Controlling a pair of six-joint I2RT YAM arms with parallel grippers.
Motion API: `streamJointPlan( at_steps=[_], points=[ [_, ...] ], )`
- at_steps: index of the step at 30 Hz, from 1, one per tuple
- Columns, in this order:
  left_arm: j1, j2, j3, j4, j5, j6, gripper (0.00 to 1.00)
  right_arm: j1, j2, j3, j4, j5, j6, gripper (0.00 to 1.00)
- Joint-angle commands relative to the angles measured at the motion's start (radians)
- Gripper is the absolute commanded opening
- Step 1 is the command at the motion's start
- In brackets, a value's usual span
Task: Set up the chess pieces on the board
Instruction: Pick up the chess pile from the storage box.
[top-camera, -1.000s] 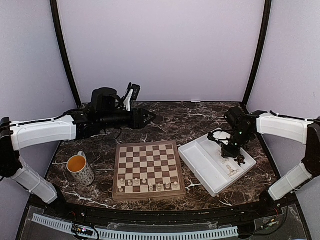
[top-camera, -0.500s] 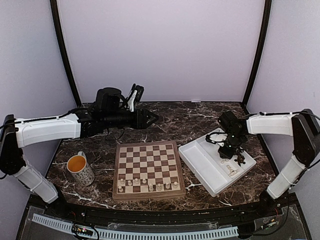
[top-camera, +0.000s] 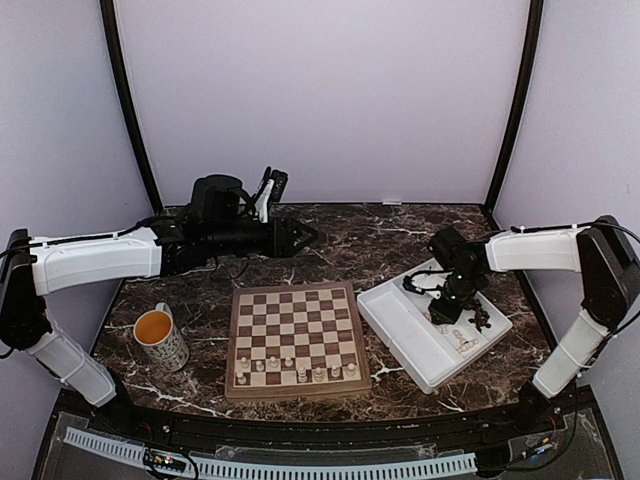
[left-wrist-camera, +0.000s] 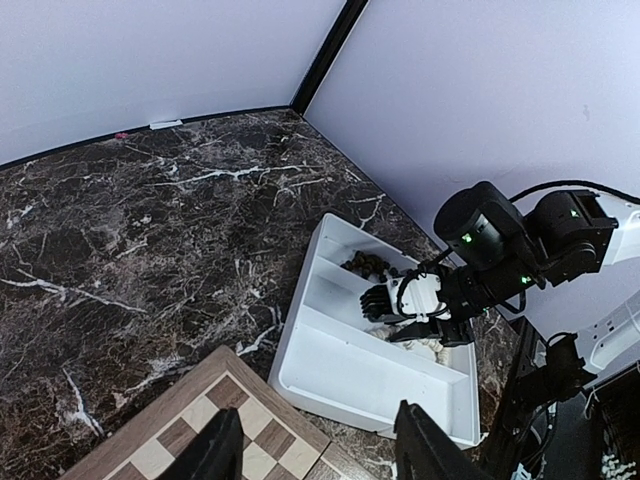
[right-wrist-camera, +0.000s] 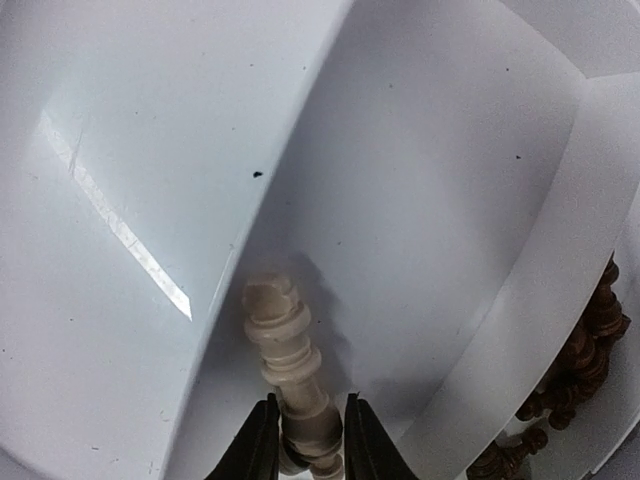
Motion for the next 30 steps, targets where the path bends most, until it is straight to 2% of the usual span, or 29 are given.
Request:
streamJointPlan(
  at_steps=[1, 13, 15, 17, 20, 24, 30],
  points=[
    [-0.003, -0.017, -0.013, 0.034, 0.013, -0.002, 0.54, 0.008, -0.04, -0.004, -0.007, -0.008, 0.008, 0.26],
    [-0.002, 0.032, 0.051, 0.007, 0.04, 0.028, 0.54, 0.0, 0.025, -0.042, -0.001, -0.04, -0.008, 0.29],
    [-0.002, 0.047, 0.068, 0.003, 0.05, 0.028, 0.54, -0.014, 0.021, -0.049, -0.005, -0.044, -0.014, 0.26],
    [-0.005, 0.066, 0.089, 0.004, 0.065, 0.025, 0.54, -0.03, 0.007, -0.055, -0.011, -0.066, -0.024, 0.17],
    [-0.021, 0.119, 0.125, -0.002, 0.082, 0.027, 0.54, -0.053, -0.041, -0.065, -0.005, -0.097, -0.037, 0.11],
    [-0.063, 0.208, 0.198, 0.009, 0.1, 0.021, 0.53, -0.093, -0.129, -0.073, 0.025, -0.161, -0.048, 0.08],
    [-0.125, 0.382, 0.324, 0.058, 0.127, -0.085, 0.53, -0.134, -0.242, -0.088, 0.064, -0.25, -0.062, 0.07]
  ],
)
